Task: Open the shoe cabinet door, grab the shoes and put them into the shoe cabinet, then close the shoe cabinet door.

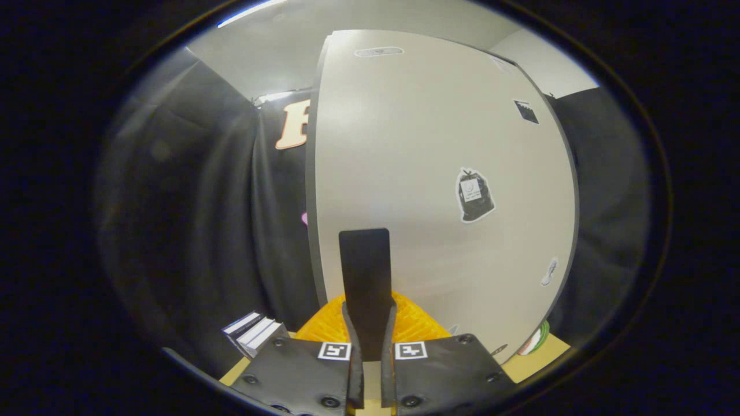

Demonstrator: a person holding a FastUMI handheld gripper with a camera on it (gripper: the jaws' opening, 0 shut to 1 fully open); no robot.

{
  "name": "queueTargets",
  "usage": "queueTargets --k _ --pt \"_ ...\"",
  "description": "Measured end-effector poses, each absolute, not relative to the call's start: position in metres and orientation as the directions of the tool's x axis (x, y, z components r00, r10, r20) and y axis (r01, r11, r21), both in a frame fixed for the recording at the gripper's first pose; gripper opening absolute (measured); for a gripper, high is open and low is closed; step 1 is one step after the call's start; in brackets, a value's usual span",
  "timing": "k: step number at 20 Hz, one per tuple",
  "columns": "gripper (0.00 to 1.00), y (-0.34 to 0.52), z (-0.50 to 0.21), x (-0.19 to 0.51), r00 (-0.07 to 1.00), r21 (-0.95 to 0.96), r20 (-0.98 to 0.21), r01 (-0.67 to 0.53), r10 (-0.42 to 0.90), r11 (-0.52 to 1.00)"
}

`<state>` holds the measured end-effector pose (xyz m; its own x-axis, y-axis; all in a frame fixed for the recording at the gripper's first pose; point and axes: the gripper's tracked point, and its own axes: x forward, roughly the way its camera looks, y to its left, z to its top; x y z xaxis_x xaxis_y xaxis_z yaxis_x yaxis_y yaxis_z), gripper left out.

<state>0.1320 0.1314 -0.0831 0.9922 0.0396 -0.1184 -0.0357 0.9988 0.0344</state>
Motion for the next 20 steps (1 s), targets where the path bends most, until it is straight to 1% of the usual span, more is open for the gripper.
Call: queueTargets --k 12,20 --pt "0.13 0.081 -0.069 0.034 0.973 0.049 -0.16 -0.159 0.164 0.986" --pt "0.13 0.015 -0.061 -0.018 0.966 0.066 -0.168 -0.189 0.197 0.98"
